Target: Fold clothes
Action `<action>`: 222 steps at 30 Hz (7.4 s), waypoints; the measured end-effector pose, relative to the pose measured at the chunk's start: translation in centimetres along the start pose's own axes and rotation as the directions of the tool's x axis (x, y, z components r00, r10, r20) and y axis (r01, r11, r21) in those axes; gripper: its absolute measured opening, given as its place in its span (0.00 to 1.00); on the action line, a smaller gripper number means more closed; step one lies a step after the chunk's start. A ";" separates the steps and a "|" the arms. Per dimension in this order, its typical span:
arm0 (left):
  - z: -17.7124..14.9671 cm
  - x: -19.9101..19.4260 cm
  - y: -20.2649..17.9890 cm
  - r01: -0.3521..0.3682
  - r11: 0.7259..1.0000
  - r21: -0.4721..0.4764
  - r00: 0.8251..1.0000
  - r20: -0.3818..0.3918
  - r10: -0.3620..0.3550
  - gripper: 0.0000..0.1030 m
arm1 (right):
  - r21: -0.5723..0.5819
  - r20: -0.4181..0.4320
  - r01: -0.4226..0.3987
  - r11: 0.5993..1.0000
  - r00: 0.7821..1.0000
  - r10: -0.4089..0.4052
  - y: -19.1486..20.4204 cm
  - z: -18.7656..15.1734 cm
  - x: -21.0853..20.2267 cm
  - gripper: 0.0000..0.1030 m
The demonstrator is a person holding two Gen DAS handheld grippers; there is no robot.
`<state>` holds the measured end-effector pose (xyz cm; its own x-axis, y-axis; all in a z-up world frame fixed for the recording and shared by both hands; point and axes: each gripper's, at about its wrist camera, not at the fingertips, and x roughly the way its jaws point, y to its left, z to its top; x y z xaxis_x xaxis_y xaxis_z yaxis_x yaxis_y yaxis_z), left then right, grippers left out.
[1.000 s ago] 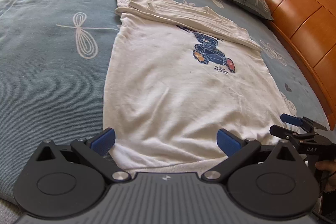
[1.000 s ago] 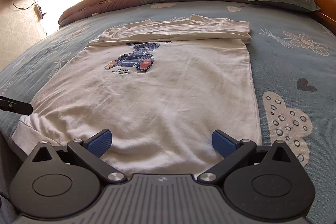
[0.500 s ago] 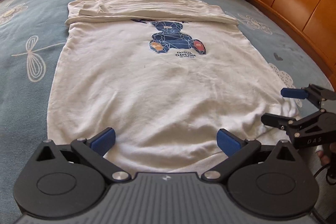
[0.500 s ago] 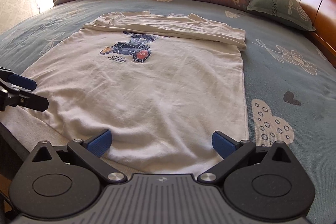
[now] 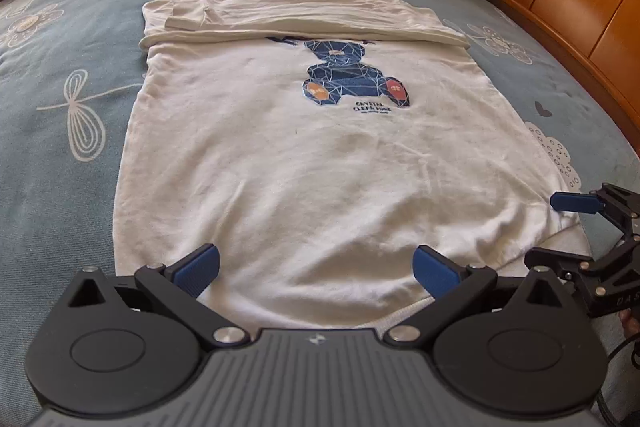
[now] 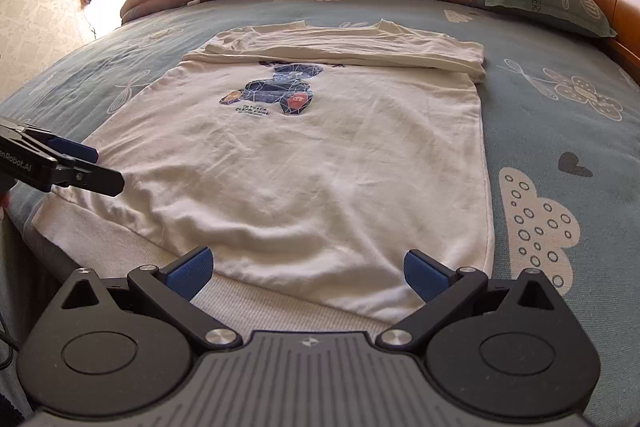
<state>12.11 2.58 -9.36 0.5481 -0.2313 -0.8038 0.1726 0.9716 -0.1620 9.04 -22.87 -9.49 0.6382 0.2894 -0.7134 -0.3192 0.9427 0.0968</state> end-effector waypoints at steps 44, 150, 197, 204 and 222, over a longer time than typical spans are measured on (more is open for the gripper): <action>1.1 1.2 -3.2 0.106 0.984 0.145 0.994 0.025 -0.110 0.99 | 0.020 0.072 0.104 0.994 0.992 -0.105 -0.8 -2.4 -0.7 1.00; -5.0 -1.3 -10.1 -0.005 0.737 0.675 0.998 0.055 -0.043 0.99 | -0.534 -0.035 0.045 0.844 0.997 -0.075 5.0 -1.1 -2.0 1.00; -3.9 -0.2 -11.1 -0.237 0.580 0.779 0.969 0.230 0.087 0.99 | -0.613 0.231 0.265 0.744 0.961 -0.152 9.0 0.4 -1.1 1.00; -5.2 -0.6 -9.4 -0.363 0.450 0.816 0.932 0.308 0.193 0.99 | -0.620 0.184 0.241 0.747 0.970 -0.160 8.2 -0.5 -0.1 1.00; -5.8 -0.5 -6.9 -0.418 0.403 0.814 0.907 0.351 0.232 1.00 | -0.701 0.263 0.379 0.605 0.925 -0.275 6.7 -2.1 0.8 1.00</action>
<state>5.91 -3.69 -11.10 0.8248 -0.0021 -0.5655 0.5064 0.4477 0.7369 5.91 -16.64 -10.90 0.8620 0.0520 -0.5042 -0.4422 0.5634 -0.6978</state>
